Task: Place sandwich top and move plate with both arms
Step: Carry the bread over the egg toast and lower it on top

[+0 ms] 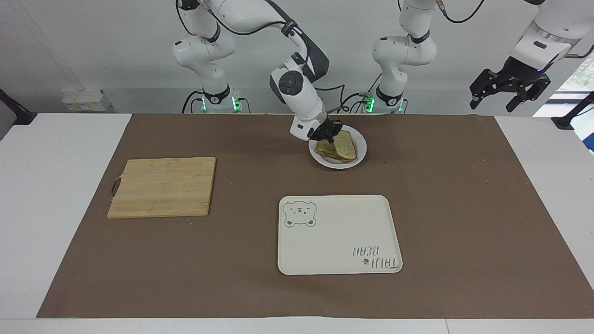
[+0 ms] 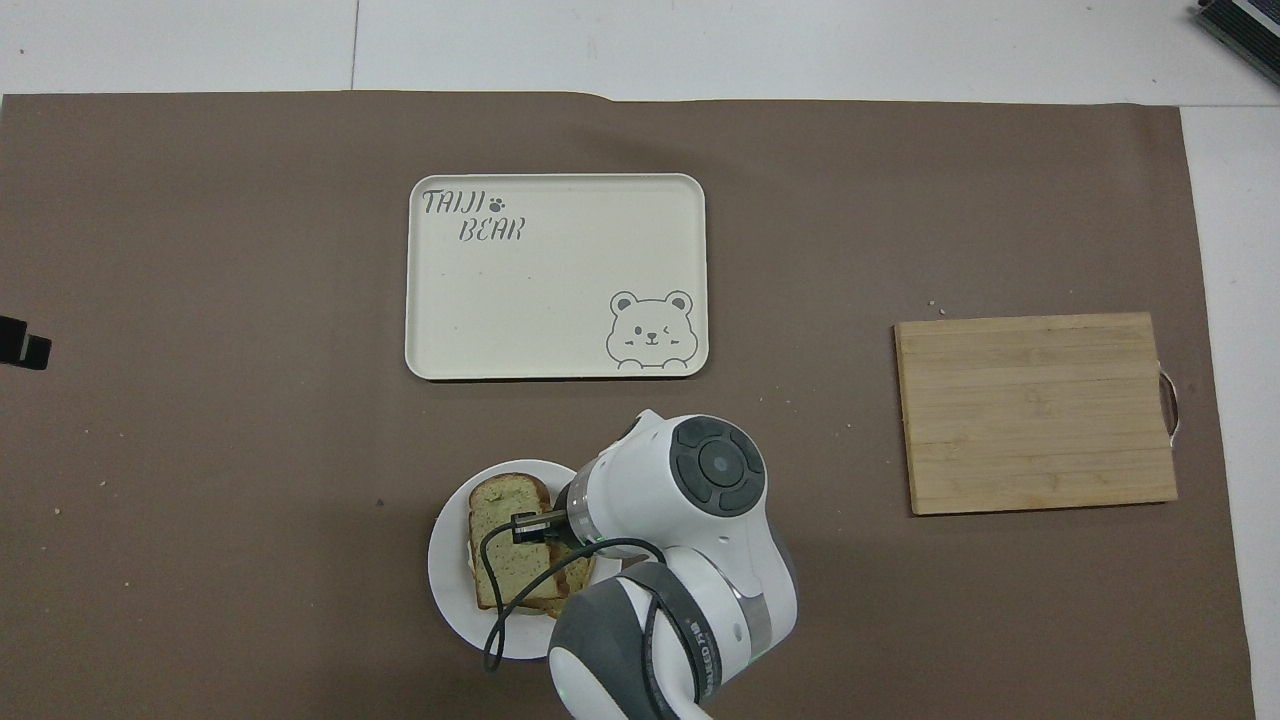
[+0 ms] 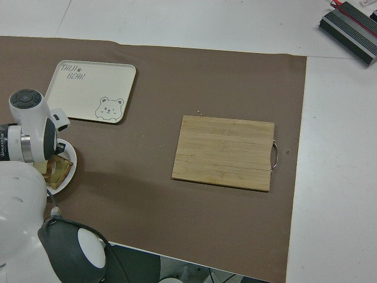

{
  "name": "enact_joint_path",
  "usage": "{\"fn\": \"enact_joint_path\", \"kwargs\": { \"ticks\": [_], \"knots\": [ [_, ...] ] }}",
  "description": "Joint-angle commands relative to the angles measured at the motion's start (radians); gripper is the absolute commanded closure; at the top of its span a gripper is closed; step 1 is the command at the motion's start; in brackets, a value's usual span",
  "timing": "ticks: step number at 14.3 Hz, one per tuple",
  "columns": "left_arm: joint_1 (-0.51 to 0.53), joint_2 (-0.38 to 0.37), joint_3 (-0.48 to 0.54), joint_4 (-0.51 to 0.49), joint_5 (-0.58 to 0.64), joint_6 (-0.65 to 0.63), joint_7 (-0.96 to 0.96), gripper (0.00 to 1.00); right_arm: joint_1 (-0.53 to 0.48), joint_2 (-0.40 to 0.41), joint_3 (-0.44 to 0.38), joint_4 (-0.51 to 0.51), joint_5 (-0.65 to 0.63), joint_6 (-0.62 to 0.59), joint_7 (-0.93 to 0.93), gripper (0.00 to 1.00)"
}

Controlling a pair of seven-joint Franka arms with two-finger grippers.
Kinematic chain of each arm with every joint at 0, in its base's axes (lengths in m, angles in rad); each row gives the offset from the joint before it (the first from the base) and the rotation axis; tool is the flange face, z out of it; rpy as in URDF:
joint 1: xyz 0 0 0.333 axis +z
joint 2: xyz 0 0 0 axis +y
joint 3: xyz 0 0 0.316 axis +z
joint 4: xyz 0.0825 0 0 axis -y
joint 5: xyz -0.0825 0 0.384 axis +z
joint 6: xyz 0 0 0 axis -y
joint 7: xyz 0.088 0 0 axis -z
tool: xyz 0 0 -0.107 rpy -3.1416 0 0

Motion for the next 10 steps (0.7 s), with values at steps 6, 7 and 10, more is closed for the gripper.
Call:
{"fn": "enact_joint_path", "kwargs": {
  "ticks": [6, 7, 10],
  "knots": [
    [-0.005, -0.022, 0.002, -0.022, 0.01, -0.005, 0.002, 0.0, -0.097, -0.074, -0.012, 0.055, -0.237, -0.007, -0.039, 0.0],
    [-0.005, -0.022, 0.002, -0.022, 0.01, -0.005, 0.002, 0.0, -0.117, -0.091, -0.012, 0.065, -0.284, -0.011, -0.043, 0.0],
    [-0.005, -0.022, 0.002, -0.022, 0.01, -0.005, 0.001, 0.0, -0.174, -0.112, -0.012, 0.108, -0.338, -0.068, -0.043, 0.0]
  ]
}}
